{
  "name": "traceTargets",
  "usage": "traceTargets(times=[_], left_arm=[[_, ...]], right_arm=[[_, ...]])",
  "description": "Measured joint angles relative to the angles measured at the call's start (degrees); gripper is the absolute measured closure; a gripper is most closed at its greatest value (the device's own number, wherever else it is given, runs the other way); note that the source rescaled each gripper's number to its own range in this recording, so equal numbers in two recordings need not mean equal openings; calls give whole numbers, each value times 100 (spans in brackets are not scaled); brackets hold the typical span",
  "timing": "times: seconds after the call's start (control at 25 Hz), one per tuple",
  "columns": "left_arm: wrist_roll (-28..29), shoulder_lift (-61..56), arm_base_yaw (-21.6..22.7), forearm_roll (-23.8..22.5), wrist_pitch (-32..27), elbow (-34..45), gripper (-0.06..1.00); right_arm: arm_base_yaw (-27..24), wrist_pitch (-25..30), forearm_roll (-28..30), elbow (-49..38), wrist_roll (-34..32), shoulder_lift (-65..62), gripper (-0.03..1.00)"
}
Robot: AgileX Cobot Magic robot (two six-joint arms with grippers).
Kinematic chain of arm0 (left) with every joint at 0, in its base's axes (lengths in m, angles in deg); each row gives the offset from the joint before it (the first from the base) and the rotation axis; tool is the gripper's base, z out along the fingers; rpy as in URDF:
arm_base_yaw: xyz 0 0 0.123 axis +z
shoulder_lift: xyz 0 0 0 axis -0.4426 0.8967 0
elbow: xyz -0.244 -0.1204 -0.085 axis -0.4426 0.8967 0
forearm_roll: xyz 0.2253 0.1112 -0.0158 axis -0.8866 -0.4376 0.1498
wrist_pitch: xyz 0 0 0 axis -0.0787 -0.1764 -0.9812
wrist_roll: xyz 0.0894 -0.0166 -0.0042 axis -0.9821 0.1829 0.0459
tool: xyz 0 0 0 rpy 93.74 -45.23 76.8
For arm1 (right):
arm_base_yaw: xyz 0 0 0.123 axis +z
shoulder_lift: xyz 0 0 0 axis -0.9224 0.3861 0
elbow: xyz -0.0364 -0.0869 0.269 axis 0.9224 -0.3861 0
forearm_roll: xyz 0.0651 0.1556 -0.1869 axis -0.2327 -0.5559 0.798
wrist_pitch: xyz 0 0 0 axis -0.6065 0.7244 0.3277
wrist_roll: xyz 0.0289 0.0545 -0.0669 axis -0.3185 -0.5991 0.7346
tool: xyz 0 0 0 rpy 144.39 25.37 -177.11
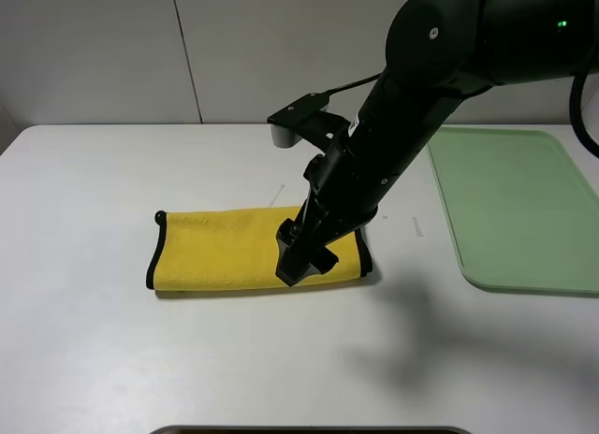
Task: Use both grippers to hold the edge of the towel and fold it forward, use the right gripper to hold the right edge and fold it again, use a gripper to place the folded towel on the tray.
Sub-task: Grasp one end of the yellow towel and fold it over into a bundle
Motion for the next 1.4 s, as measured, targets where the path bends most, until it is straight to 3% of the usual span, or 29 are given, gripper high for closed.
traceTargets(times=[0.36,1.2,1.4], left_arm=[[355,-347,0,-706,-6,290,-6],[361,-347,5,-732,-1,294,-6],[361,-347,500,-745,-1,294,-6]], right_arm=[[0,0,-41,0,-184,0,-3],[0,0,-90,0,-544,0,-3],[0,18,-91,0,-611,0,-3]])
